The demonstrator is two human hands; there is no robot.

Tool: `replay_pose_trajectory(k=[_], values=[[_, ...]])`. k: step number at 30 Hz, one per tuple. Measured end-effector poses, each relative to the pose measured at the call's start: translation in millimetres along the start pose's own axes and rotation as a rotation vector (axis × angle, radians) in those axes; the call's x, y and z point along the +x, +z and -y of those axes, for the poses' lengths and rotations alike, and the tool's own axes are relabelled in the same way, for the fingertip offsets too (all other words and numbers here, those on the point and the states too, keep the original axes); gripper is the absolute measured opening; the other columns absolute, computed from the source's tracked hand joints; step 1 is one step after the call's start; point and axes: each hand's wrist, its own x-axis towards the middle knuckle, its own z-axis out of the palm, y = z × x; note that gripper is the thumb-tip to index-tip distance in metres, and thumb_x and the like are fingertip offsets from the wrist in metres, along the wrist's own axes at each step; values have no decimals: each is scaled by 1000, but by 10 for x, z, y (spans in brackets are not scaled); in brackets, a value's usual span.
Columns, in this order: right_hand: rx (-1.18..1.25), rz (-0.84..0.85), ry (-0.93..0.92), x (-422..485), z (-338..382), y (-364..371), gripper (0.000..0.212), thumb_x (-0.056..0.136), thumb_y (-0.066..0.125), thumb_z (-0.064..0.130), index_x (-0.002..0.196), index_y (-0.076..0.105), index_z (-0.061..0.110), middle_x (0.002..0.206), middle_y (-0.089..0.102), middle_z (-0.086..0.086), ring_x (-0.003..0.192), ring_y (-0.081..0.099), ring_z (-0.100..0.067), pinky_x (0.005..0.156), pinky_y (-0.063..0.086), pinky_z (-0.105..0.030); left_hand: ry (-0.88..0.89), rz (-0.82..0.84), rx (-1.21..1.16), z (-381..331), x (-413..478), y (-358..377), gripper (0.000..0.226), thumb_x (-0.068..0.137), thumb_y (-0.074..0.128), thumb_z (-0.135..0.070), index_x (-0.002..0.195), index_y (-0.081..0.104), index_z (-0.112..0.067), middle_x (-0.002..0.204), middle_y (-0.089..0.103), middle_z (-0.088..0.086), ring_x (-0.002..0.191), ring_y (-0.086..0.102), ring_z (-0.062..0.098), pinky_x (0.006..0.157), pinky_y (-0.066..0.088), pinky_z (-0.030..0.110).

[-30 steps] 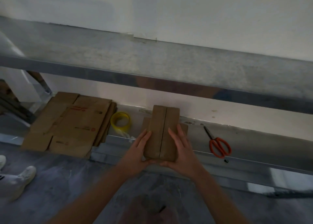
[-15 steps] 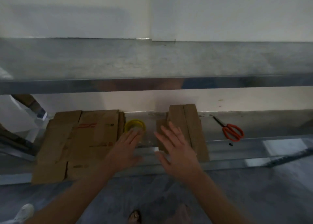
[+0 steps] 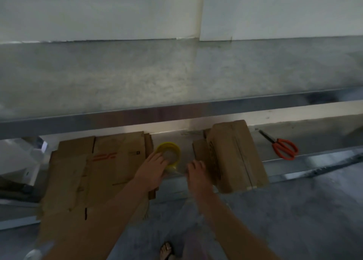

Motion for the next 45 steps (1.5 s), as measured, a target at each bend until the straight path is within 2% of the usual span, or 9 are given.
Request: replay_pose_trajectory(k=[4,8,11,19,24,28,36,41,45], values=[[-67,-20,-23,6,20,18,38,34,95,25,53,65,13,62,60,2,61,61,-16,71,34,-29,-2,-64,-82,33,49,14,34,89,58,-12,122,59,-13,120,59,8,119,50,28,112,25,34],[112,113,56,-19,9,78,15,94,54,20,109,56,18,108,62,-5,110,55,-24,91,36,-33,49,-116,-173,39,55,-131,38,90,55,-2,126,58,-13,127,57,8,120,49,25,108,31,31],[377,125,117,-47,26,-28,14,103,39,21,110,49,15,106,64,-11,101,61,-31,73,40,-35,3,-167,-321,62,-60,-342,41,95,51,-2,134,52,-14,138,52,7,128,45,24,111,31,33],[601,-2,6,-525,-14,-737,11,100,47,26,106,54,20,98,64,-1,87,62,-21,68,42,-29,-28,-314,-436,-314,-746,-888,30,92,46,-33,118,60,-25,108,58,-9,99,50,11,81,38,26],[668,18,-55,-964,-381,-1088,22,99,55,29,120,56,23,101,67,3,90,62,-12,73,44,-21,-46,-314,-514,-932,-1125,-1036,39,84,48,-62,114,56,-38,105,49,-28,96,46,-4,83,36,8],[667,50,-99,-1216,-938,-1240,10,93,65,31,100,69,25,91,69,14,81,59,2,70,38,-3,-188,-343,-613,-1530,-1115,-994,37,73,54,-67,105,55,-49,105,56,-33,100,52,-10,81,39,6],[757,59,-157,-1465,-1848,-1424,21,86,74,26,77,63,42,65,62,30,72,64,7,69,46,-6,-398,-300,-499,-2273,-876,-954,34,72,75,-54,102,60,-47,102,60,-29,94,56,-5,80,49,26],[858,69,-140,-1438,-2226,-1480,19,85,75,19,77,68,34,65,69,15,63,66,1,65,50,-11,-346,-150,-921,-2445,-920,-1054,35,74,77,-47,104,60,-48,104,60,-25,97,57,-1,74,50,21],[845,107,-159,-1400,-2356,-1415,20,84,77,23,74,67,37,65,69,16,62,66,1,63,50,-11,-370,-150,-675,-2459,-817,-1078,30,76,75,-48,100,58,-53,106,60,-26,96,56,-1,79,51,22]])
